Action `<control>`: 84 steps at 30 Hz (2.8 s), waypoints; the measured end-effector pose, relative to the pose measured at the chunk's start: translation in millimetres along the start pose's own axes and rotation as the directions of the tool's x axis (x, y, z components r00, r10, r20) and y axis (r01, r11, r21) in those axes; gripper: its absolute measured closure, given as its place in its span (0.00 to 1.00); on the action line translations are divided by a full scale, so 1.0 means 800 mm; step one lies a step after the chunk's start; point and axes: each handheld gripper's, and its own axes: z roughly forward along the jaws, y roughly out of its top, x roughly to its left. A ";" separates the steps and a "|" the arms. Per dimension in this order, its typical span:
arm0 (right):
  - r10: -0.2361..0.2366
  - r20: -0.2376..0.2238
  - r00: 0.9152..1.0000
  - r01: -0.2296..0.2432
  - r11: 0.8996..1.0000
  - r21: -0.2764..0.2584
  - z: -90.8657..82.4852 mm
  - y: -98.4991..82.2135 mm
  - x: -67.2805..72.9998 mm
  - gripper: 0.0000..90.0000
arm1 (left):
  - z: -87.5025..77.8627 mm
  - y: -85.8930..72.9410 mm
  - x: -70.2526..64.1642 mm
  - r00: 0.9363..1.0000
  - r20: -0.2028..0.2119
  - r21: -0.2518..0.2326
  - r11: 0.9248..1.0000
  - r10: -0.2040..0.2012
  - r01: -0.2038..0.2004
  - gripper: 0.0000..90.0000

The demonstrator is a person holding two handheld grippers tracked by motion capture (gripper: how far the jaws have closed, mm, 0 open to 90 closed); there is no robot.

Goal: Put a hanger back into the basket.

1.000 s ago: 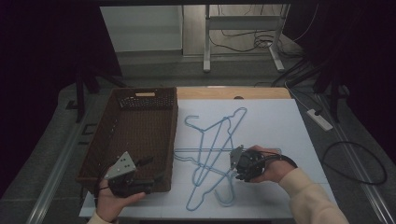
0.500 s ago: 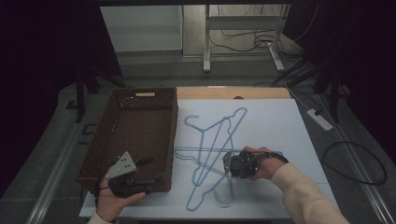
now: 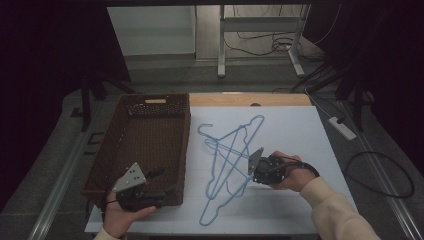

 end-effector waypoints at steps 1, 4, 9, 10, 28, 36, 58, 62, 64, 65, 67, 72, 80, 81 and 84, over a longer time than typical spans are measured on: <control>0.028 0.001 1.000 -0.028 1.000 -0.012 -0.003 -0.001 -0.001 0.97 | 0.000 0.000 0.000 1.000 0.000 0.000 1.000 0.000 0.000 0.33; 0.137 0.010 0.991 -0.136 0.988 -0.071 -0.017 -0.007 -0.008 0.97 | 0.000 0.000 0.000 1.000 0.000 0.000 1.000 -0.002 0.002 0.33; 0.306 0.018 0.952 -0.299 0.941 -0.161 -0.040 -0.018 -0.021 0.97 | 0.000 0.000 0.000 1.000 0.000 -0.001 1.000 -0.001 0.001 0.33; 0.330 0.018 0.944 -0.322 0.931 -0.175 -0.044 -0.020 -0.023 0.97 | 0.000 0.001 0.000 1.000 0.000 -0.002 1.000 -0.001 0.001 0.33; 0.681 -0.247 0.689 -0.691 0.514 -0.509 -0.086 -0.050 -0.028 0.98 | 0.013 0.014 -0.014 0.999 0.045 -0.009 1.000 -0.016 0.017 0.32; 0.719 -0.338 0.607 -0.747 0.371 -0.551 -0.074 -0.048 -0.012 0.97 | 0.039 0.040 -0.036 0.995 0.099 -0.002 1.000 -0.025 0.025 0.33; 0.697 -0.373 0.613 -0.739 0.337 -0.584 -0.060 -0.025 -0.003 0.97 | 0.171 0.091 -0.079 0.968 0.209 0.062 0.990 -0.140 0.130 0.36; 0.705 -0.370 0.605 -0.739 0.324 -0.591 -0.060 -0.022 -0.001 0.97 | 0.188 0.097 -0.083 0.961 0.226 0.065 0.987 -0.160 0.149 0.40; 0.707 -0.370 0.603 -0.738 0.318 -0.595 -0.059 -0.020 0.000 0.97 | 0.198 0.099 -0.085 0.958 0.233 0.068 0.986 -0.164 0.153 0.40; 0.708 -0.372 0.600 -0.740 0.314 -0.596 -0.059 -0.019 0.000 0.97 | 0.202 0.099 -0.085 0.956 0.236 0.070 0.984 -0.174 0.162 0.41; 0.710 -0.369 0.600 -0.737 0.310 -0.601 -0.058 -0.018 0.001 0.97 | 0.209 0.099 -0.086 0.951 0.246 0.078 0.981 -0.190 0.176 0.43; 0.714 -0.372 0.593 -0.737 0.295 -0.608 -0.056 -0.014 0.002 0.97 | 0.227 0.097 -0.087 0.936 0.268 0.110 0.973 -0.228 0.205 0.51; 0.718 -0.392 0.575 -0.746 0.263 -0.612 -0.055 -0.012 0.002 0.97 | 0.246 0.098 -0.080 0.854 0.376 0.181 0.932 -0.361 0.314 0.79; 0.716 -0.392 0.577 -0.745 0.265 -0.612 -0.055 -0.012 0.002 0.97 | 0.246 0.099 -0.078 0.849 0.375 0.186 0.927 -0.372 0.324 0.83; 0.714 -0.395 0.579 -0.745 0.265 -0.612 -0.055 -0.013 0.002 0.97 | 0.245 0.099 -0.076 0.839 0.379 0.201 0.920 -0.390 0.337 0.88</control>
